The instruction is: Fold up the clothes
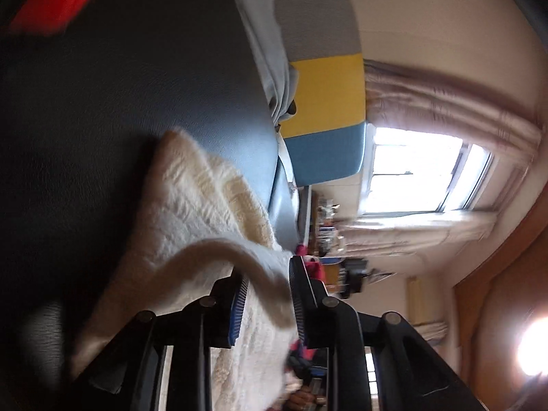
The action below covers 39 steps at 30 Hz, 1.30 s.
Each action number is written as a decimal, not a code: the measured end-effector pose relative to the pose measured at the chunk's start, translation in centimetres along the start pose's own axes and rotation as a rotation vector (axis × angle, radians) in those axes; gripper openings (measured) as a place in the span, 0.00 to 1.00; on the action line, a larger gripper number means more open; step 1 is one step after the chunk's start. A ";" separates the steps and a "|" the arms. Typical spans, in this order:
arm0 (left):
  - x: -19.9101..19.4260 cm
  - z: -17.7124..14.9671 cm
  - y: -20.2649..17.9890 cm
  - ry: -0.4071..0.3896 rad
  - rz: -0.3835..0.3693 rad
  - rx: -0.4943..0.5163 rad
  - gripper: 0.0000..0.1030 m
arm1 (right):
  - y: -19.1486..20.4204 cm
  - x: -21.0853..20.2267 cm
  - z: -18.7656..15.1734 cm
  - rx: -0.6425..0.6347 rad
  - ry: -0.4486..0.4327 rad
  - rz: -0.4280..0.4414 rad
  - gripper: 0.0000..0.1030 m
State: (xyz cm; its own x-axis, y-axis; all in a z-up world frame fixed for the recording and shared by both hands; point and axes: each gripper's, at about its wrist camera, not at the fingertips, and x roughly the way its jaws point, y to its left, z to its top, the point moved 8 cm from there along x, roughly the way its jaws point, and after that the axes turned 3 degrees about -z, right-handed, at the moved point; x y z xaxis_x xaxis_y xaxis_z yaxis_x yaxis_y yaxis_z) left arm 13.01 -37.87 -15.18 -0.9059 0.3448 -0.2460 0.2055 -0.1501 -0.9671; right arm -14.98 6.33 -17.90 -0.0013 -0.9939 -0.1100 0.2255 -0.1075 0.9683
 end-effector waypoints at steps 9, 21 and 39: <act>-3.0 -0.1 -0.5 -0.033 0.316 0.354 0.38 | 3.6 0.0 -0.3 -0.503 0.014 -0.460 1.00; -0.2 1.5 -1.7 0.063 0.388 0.593 0.54 | -1.1 6.3 3.1 -0.721 0.217 -0.780 0.46; -0.6 2.1 -6.5 -0.077 0.365 0.688 0.06 | 2.5 3.8 2.6 -0.794 0.133 -0.754 0.11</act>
State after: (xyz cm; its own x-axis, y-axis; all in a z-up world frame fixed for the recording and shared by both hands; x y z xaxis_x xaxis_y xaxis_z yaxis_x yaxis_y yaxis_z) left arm 11.44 -39.09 -8.56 -0.8535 0.1021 -0.5110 0.2418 -0.7911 -0.5619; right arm -16.95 2.23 -15.29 -0.3078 -0.6639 -0.6815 0.7728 -0.5923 0.2281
